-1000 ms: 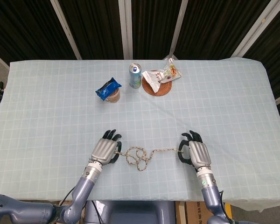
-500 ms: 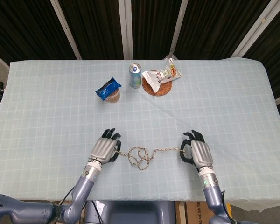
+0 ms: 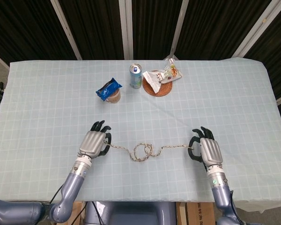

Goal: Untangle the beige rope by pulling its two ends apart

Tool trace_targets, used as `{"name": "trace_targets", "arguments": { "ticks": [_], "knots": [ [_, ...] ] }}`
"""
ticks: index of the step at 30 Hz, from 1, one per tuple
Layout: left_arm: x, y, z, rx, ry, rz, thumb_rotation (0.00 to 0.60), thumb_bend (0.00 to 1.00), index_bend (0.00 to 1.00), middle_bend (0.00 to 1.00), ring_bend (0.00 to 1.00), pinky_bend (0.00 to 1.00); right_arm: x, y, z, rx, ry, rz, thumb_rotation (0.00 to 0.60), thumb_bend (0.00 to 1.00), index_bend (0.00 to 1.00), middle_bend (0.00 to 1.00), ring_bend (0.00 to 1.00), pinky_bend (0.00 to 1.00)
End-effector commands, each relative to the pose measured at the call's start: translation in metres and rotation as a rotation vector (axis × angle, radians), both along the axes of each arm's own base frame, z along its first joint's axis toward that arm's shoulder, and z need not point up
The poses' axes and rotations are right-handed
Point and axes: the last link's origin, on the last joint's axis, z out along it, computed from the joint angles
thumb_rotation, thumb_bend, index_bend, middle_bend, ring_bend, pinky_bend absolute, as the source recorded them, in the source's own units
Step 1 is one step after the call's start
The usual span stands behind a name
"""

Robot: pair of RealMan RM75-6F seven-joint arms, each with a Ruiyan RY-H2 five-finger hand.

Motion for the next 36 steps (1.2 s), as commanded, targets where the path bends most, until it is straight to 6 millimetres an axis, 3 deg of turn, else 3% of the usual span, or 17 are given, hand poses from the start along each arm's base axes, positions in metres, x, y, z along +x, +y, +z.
{"name": "trace_targets", "arguments": {
  "ticks": [1, 13, 19, 27, 36],
  "knots": [
    [-0.007, 0.001, 0.019, 0.026, -0.024, 0.024, 0.600, 0.54, 0.60, 0.21, 0.00, 0.00, -0.005, 0.000, 0.010, -0.015, 0.005, -0.006, 0.600, 0.48, 0.67, 0.22, 0.00, 0.00],
    [-0.063, -0.003, 0.100, 0.146, -0.033, 0.109, 0.600, 0.54, 0.60, 0.21, 0.00, 0.00, -0.037, 0.003, 0.057, -0.088, 0.041, -0.042, 0.600, 0.48, 0.67, 0.22, 0.00, 0.00],
    [-0.092, -0.009, 0.126, 0.188, -0.050, 0.166, 0.600, 0.54, 0.60, 0.21, 0.00, 0.00, -0.053, 0.006, 0.066, -0.109, 0.046, -0.074, 0.600, 0.48, 0.67, 0.22, 0.00, 0.00],
    [-0.121, -0.019, 0.140, 0.210, -0.034, 0.212, 0.600, 0.54, 0.60, 0.21, 0.00, 0.00, -0.069, 0.006, 0.071, -0.117, 0.058, -0.117, 0.600, 0.48, 0.67, 0.22, 0.00, 0.00],
    [-0.146, -0.029, 0.138, 0.211, -0.039, 0.262, 0.600, 0.54, 0.60, 0.21, 0.00, 0.00, -0.081, 0.004, 0.071, -0.122, 0.087, -0.145, 0.600, 0.48, 0.67, 0.22, 0.00, 0.00]
  ]
}}
